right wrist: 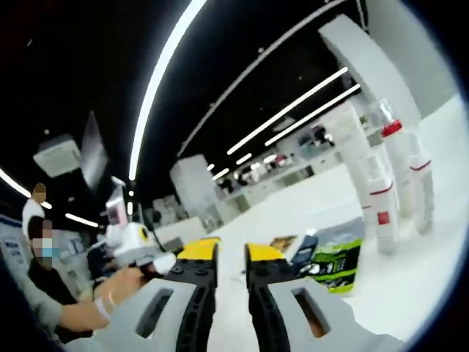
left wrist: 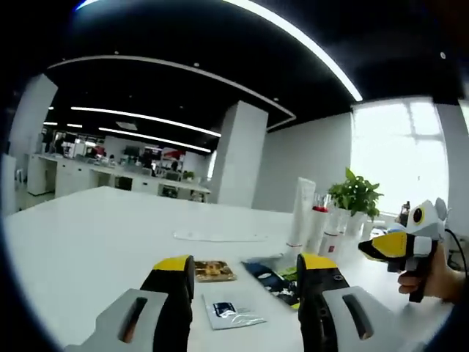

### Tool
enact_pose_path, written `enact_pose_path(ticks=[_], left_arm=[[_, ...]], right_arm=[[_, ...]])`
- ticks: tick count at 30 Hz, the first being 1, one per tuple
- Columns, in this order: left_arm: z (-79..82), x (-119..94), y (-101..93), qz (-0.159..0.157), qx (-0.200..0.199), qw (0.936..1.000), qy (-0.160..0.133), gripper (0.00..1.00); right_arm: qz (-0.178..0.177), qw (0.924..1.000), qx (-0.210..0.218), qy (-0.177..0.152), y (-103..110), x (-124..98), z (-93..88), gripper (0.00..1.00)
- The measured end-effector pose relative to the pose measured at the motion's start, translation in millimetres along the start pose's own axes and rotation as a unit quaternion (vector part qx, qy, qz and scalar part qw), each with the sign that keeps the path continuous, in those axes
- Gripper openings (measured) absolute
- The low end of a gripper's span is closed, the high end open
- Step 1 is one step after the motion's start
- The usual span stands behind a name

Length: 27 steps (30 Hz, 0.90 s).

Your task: Arrange the skincare products in the storage area until every visible bottle or jar stands upright without overlapping.

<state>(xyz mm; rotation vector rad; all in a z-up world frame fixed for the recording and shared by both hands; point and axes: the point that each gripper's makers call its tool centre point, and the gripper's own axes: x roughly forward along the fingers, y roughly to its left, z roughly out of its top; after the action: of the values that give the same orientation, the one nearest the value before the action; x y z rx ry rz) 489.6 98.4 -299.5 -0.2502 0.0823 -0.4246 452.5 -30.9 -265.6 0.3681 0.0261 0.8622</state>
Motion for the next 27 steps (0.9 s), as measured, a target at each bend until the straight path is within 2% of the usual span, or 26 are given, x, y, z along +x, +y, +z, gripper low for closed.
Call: enact_pose_path(ticks=[3, 5, 7, 8, 10, 11, 13, 14, 15, 17, 18, 20, 23, 27], left_arm=[[-3.2, 1.0, 0.1, 0.0, -0.002, 1.0, 0.003, 0.6], [-5.3, 1.5, -0.4, 0.0, -0.001, 1.0, 0.005, 0.6], [-7.0, 2.3, -1.1, -0.001, 0.002, 1.0, 0.007, 0.59], [-7.5, 2.5, -1.3, -0.001, 0.002, 1.0, 0.008, 0.59], [-9.6, 3.2, -2.5, -0.004, 0.005, 0.9999, 0.012, 0.59], [-10.3, 3.1, -3.2, -0.004, 0.006, 0.9999, 0.012, 0.59], [-10.9, 2.8, -3.6, -0.004, 0.008, 0.9999, 0.014, 0.58], [-11.0, 2.7, -3.9, -0.005, 0.009, 0.9998, 0.015, 0.58], [-10.9, 2.4, -4.5, -0.005, 0.008, 0.9998, 0.016, 0.58], [-11.0, 1.7, -4.8, -0.005, 0.007, 0.9998, 0.016, 0.58], [-11.7, 1.3, -4.7, -0.005, 0.008, 0.9998, 0.018, 0.58], [-12.7, 0.6, -3.9, -0.003, 0.009, 0.9997, 0.021, 0.58], [-12.0, 0.6, -4.5, -0.006, 0.002, 0.9998, 0.02, 0.58], [-12.4, -0.1, -7.7, -0.017, -0.013, 0.9996, 0.02, 0.58]], right_arm=[[-0.058, 0.998, -0.022, -0.014, -21.5, -3.4, 4.3, 0.42], [-0.126, 0.9907, -0.044, -0.027, -48.0, -10.8, 10.5, 0.51], [-0.184, 0.9806, -0.063, -0.024, -73.1, -20.3, 12.0, 0.52], [-0.206, 0.9751, -0.081, -0.011, -84.4, -23.5, 9.9, 0.51], [-0.24, 0.9642, -0.106, 0.037, -104.4, -27.9, 0.8, 0.42], [-0.257, 0.9581, -0.122, 0.033, -114.9, -28.2, 3.8, 0.4], [-0.274, 0.954, -0.116, 0.039, -125.7, -28.7, 3.5, 0.43], [-0.269, 0.9559, -0.112, 0.033, -127.8, -26.0, 4.9, 0.44], [-0.272, 0.9548, -0.115, 0.037, -133.5, -24.2, 4.1, 0.41], [-0.282, 0.9486, -0.128, 0.066, -144.4, -25.7, -1.0, 0.36], [-0.284, 0.9486, -0.124, 0.064, -147.4, -25.4, -1.3, 0.34], [-0.287, 0.9489, -0.112, 0.067, -154.4, -25.7, -4.2, 0.34], [-0.299, 0.9424, -0.122, 0.088, -163.8, -23.8, -10.4, 0.33], [-0.297, 0.9427, -0.116, 0.099, -168.9, -17.0, -13.3, 0.29]])
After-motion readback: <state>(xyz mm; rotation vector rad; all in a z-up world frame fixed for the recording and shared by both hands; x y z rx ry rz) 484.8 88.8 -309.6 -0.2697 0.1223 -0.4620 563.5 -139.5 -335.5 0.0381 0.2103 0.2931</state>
